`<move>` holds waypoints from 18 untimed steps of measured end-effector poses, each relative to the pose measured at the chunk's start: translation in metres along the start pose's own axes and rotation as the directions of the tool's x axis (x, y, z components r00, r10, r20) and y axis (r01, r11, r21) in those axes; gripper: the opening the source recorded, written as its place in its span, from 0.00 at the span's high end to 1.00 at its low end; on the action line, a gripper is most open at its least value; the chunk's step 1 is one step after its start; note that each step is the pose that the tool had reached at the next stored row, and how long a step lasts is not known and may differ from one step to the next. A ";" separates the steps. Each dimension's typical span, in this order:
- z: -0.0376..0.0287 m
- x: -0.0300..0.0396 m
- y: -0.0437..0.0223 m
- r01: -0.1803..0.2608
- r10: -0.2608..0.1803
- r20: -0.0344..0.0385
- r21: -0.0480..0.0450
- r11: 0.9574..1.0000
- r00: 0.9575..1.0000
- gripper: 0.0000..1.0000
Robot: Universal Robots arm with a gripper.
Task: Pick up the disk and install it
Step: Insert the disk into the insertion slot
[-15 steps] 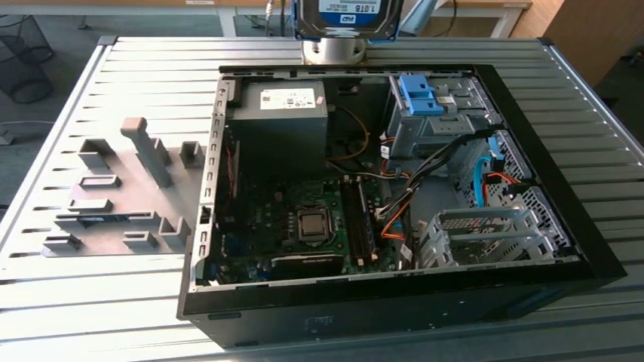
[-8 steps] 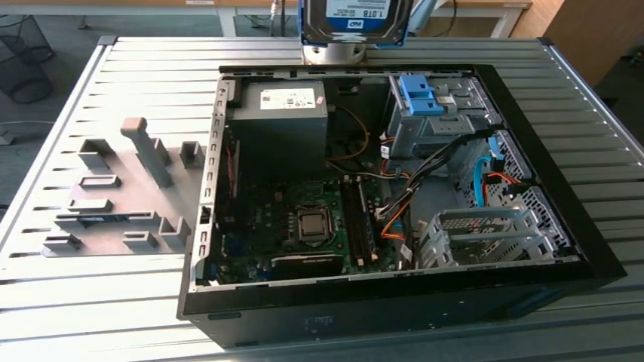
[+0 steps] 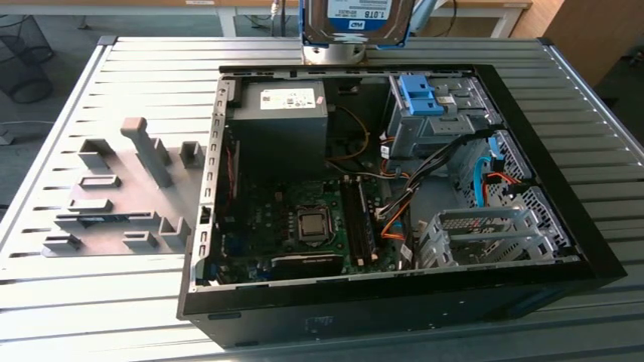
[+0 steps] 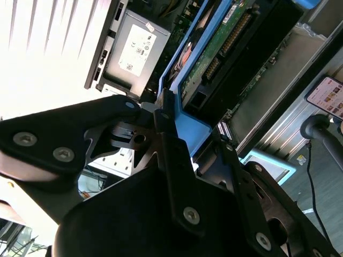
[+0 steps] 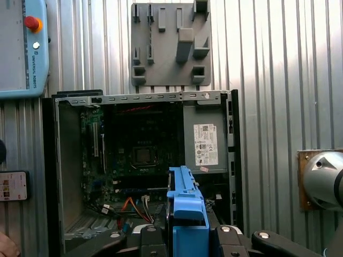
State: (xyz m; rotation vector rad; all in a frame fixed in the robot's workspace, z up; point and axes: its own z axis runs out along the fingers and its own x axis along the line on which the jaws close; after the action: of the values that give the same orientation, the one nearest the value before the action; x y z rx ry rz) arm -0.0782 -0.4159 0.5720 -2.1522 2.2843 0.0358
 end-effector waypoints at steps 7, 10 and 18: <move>-0.0001 0.0025 -0.0002 0.000 0.000 0.000 0.000 1.000 1.000 0.64; -0.0001 0.0039 -0.0002 0.000 0.000 0.000 0.000 1.000 1.000 0.64; -0.0001 0.0052 -0.0003 0.000 0.000 0.000 0.000 1.000 1.000 0.64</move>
State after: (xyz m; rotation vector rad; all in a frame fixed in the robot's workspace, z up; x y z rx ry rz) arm -0.0782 -0.4212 0.5720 -2.1522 2.2843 0.0358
